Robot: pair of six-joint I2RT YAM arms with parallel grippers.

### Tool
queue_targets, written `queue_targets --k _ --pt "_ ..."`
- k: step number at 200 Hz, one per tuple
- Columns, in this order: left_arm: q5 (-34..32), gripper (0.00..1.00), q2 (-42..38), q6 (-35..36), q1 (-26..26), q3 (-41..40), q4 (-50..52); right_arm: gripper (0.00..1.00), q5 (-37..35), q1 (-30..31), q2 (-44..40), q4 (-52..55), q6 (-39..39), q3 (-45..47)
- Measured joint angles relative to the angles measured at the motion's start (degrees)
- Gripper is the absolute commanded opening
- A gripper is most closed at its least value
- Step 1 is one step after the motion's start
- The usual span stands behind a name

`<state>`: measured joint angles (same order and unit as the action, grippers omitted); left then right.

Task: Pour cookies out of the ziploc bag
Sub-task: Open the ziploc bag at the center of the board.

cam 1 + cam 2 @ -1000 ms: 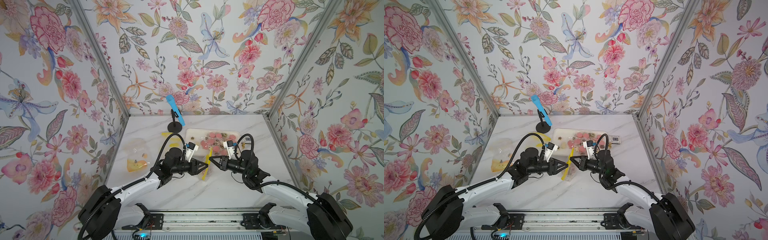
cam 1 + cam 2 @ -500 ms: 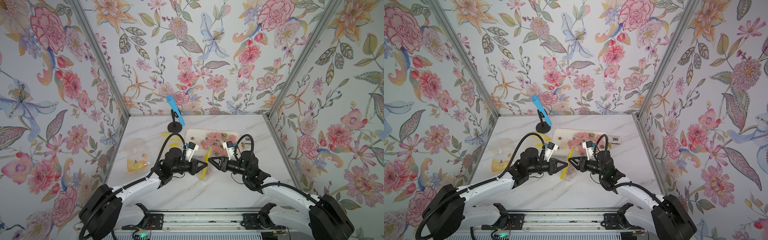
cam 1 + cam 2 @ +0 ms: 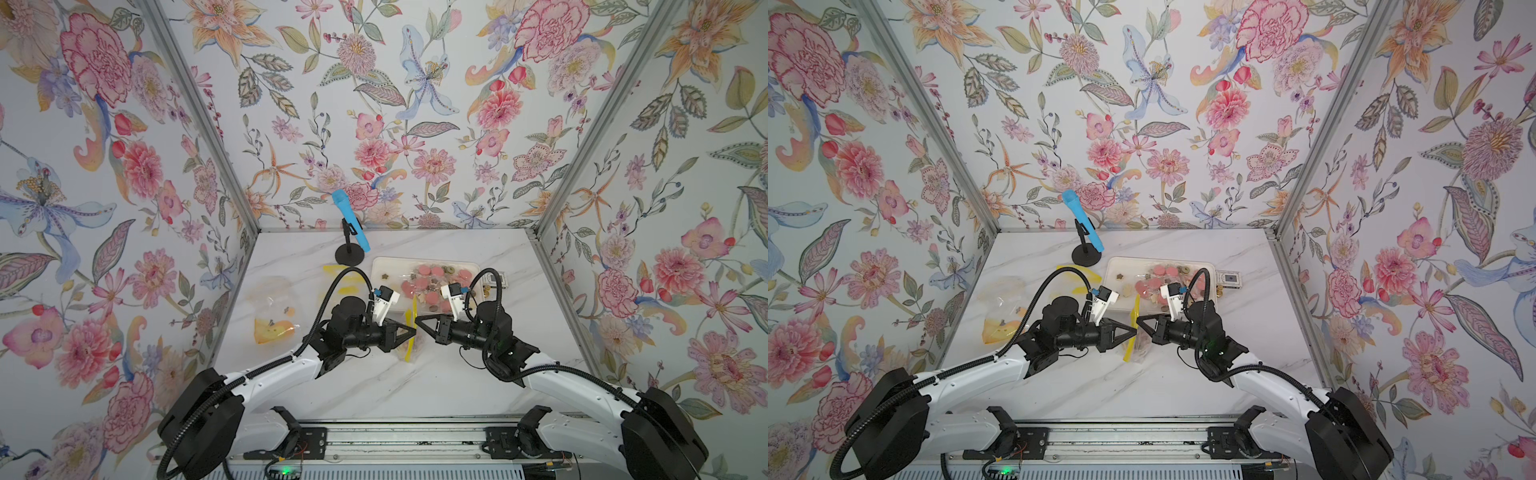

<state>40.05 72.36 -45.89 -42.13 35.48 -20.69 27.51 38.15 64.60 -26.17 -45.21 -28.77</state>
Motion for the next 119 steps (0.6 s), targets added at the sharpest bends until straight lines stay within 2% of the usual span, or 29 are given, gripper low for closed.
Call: queue_targets --k 14,30,38,50,58,88,119 --pt "0.0 0.15 0.0 0.0 0.0 0.0 0.0 0.00 0.0 0.0 0.0 0.0 0.0 0.0" --pt "0.0 0.21 0.0 0.0 0.0 0.0 0.0 0.00 0.0 0.0 0.0 0.0 0.0 0.0" --pt "0.0 0.27 0.0 0.1 0.0 0.0 0.0 0.00 0.0 0.0 0.0 0.0 0.0 0.0" --pt "0.0 0.42 0.0 0.3 0.0 0.0 0.0 0.00 0.0 0.0 0.0 0.0 0.0 0.0" --pt "-0.2 0.46 -0.1 0.2 0.0 0.0 0.1 0.00 0.0 0.0 0.0 0.0 0.0 0.0" --pt "-1.0 0.48 -1.2 0.4 1.0 -0.2 0.0 0.00 0.1 0.0 0.0 0.0 0.0 0.0" --pt "-2.1 0.44 -1.7 0.4 2.0 -0.2 0.0 0.00 0.1 0.0 0.0 0.0 0.0 0.0"
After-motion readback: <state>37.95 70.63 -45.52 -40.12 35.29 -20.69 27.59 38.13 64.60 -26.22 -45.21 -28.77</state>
